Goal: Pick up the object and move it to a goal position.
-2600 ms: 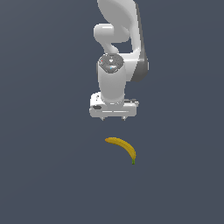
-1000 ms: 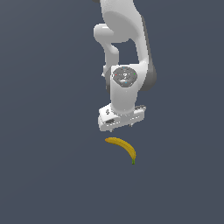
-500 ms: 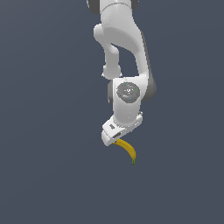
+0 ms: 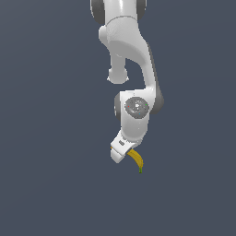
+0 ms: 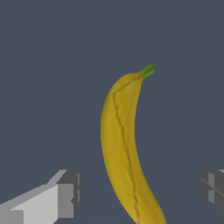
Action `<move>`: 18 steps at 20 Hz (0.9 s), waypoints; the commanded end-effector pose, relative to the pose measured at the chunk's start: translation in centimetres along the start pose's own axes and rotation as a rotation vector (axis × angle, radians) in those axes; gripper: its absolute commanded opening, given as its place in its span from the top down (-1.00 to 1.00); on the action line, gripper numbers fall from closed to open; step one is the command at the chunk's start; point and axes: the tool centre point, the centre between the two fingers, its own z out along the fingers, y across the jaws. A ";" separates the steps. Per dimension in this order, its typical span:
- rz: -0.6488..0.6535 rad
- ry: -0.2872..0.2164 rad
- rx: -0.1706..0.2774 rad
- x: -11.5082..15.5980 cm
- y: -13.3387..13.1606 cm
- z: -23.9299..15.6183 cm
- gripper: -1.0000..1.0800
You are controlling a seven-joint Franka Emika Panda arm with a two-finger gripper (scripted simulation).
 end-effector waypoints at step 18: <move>-0.059 0.001 -0.003 0.3 0.1 4.2 -0.92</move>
